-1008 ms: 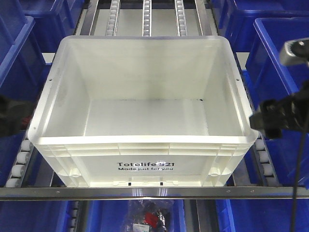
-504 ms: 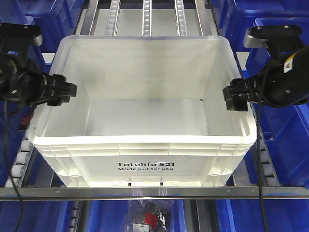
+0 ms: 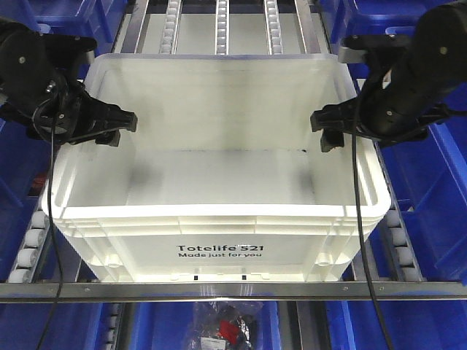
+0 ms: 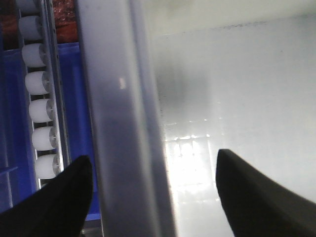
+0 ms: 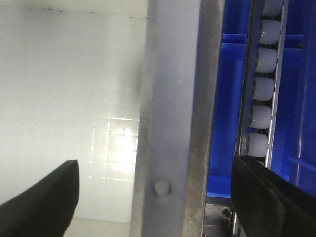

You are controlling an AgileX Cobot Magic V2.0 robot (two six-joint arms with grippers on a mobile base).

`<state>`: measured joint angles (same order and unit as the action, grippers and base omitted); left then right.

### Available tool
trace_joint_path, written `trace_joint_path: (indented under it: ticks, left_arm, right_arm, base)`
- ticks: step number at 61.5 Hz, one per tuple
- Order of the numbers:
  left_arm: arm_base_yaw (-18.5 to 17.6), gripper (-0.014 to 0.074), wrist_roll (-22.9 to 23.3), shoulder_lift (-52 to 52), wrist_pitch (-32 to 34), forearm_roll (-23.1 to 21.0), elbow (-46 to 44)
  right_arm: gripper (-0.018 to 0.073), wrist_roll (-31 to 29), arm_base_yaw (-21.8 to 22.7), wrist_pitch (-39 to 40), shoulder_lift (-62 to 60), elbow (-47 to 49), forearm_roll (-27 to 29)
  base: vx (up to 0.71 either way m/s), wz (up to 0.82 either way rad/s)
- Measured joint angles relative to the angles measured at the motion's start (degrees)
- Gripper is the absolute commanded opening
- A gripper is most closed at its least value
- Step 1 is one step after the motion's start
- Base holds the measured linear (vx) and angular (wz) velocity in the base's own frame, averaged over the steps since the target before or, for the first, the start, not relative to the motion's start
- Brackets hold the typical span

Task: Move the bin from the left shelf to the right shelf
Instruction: 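Close both grippers on the tote's side rims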

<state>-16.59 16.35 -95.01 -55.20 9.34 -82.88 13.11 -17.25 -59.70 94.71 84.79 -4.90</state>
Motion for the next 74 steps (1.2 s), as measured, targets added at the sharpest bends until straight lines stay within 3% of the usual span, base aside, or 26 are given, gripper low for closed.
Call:
trace_joint_path:
  ticks: [34, 49, 74]
  left_arm:
    - [0.5, 0.0503, 0.2, -0.5, -0.7, 0.0, -0.4]
    - [0.5, 0.0459, 0.2, -0.7, -1.0, -0.1, -0.7]
    - [0.5, 0.0278, 0.2, -0.7, -1.6, 0.1, -0.7]
  right_arm:
    - [0.0574, -0.1, 0.0, -1.8, 1.9, 1.8, -1.0]
    - [0.0462, 0.0, 0.0, -1.8, 1.9, 1.8, -0.9]
    - [0.0251, 0.0, 0.0, -2.3, 2.4, 1.8, -0.9]
  base:
    - [0.0, 0.0]
    - [0.0, 0.0]
    - [0.0, 0.0]
